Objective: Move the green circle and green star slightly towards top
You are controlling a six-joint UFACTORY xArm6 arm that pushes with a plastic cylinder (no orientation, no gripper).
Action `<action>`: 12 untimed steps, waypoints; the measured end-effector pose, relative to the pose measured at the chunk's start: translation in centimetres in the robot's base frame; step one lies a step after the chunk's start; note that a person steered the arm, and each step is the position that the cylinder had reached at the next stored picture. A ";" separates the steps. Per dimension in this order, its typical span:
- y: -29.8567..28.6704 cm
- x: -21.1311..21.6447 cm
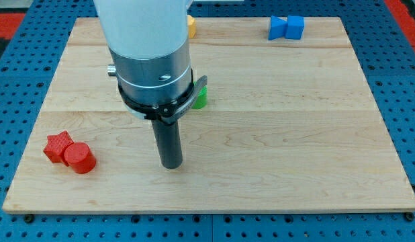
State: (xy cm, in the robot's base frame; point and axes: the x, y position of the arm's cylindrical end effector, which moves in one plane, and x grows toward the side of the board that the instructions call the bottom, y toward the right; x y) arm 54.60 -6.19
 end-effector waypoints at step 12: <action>5.8 -11.0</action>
State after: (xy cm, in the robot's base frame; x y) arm 43.56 -0.38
